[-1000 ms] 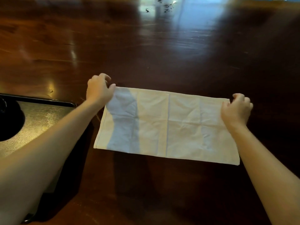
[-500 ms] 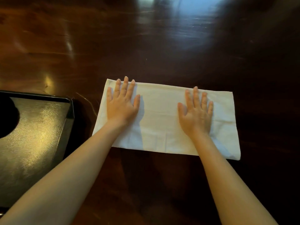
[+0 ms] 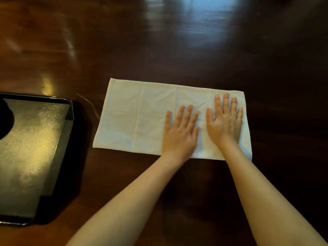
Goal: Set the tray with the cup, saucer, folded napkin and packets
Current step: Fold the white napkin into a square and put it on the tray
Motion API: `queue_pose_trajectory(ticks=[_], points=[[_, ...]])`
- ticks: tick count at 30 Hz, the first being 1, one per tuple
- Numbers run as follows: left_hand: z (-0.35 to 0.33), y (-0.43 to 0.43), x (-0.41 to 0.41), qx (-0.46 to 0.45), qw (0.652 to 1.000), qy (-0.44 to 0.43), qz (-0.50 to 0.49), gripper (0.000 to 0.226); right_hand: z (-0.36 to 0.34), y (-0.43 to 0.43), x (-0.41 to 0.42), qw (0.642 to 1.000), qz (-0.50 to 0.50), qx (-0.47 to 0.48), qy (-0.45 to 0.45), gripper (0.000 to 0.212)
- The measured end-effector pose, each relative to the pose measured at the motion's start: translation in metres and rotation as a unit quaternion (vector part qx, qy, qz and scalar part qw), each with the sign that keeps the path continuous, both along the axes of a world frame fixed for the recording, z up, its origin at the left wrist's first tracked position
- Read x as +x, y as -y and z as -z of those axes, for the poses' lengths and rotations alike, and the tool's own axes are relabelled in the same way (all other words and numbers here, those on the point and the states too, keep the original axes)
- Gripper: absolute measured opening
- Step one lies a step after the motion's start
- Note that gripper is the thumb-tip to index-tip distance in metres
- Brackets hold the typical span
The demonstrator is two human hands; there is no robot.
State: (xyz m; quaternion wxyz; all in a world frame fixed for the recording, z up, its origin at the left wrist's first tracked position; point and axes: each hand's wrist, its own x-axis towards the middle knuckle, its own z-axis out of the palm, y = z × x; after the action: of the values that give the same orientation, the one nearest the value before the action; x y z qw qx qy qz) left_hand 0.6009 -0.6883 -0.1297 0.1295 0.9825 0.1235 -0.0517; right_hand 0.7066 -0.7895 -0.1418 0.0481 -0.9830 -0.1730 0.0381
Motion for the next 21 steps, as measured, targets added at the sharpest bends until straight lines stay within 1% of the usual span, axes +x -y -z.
queue_pose_trajectory(ticks=[2,7,9,12,14,16,18,19,21], points=[[0.006,-0.032,-0.015,0.032,0.998,0.024,-0.048,0.059,0.001,0.0,0.002,1.0,-0.007,0.004,0.005,0.06],[0.006,-0.12,-0.065,0.051,0.99,-0.004,-0.134,0.065,0.001,0.004,0.001,1.0,-0.01,0.006,-0.001,0.059],[0.002,-0.143,-0.08,0.055,0.992,-0.01,-0.111,0.068,0.001,0.003,0.002,1.0,-0.016,0.004,-0.006,0.062],[0.004,-0.156,-0.094,0.057,0.997,-0.019,-0.043,0.068,-0.002,0.004,0.002,0.999,-0.037,0.019,-0.022,0.065],[0.005,-0.159,-0.099,0.071,0.997,-0.016,0.011,0.068,-0.006,0.014,0.001,0.992,-0.106,0.047,-0.041,0.065],[0.006,-0.162,-0.101,0.08,0.994,-0.016,0.066,0.068,-0.01,0.03,-0.004,0.971,-0.229,0.044,-0.053,0.064],[0.004,-0.164,-0.103,0.084,0.993,-0.02,0.085,0.068,-0.013,0.048,-0.009,0.939,-0.34,-0.013,-0.043,0.065],[0.004,-0.164,-0.103,0.083,0.993,-0.02,0.082,0.068,-0.013,0.058,-0.01,0.924,-0.379,-0.046,-0.037,0.065],[0.004,-0.162,-0.102,0.078,0.994,-0.023,0.075,0.07,-0.015,0.079,-0.014,0.901,-0.419,-0.103,-0.032,0.067]])
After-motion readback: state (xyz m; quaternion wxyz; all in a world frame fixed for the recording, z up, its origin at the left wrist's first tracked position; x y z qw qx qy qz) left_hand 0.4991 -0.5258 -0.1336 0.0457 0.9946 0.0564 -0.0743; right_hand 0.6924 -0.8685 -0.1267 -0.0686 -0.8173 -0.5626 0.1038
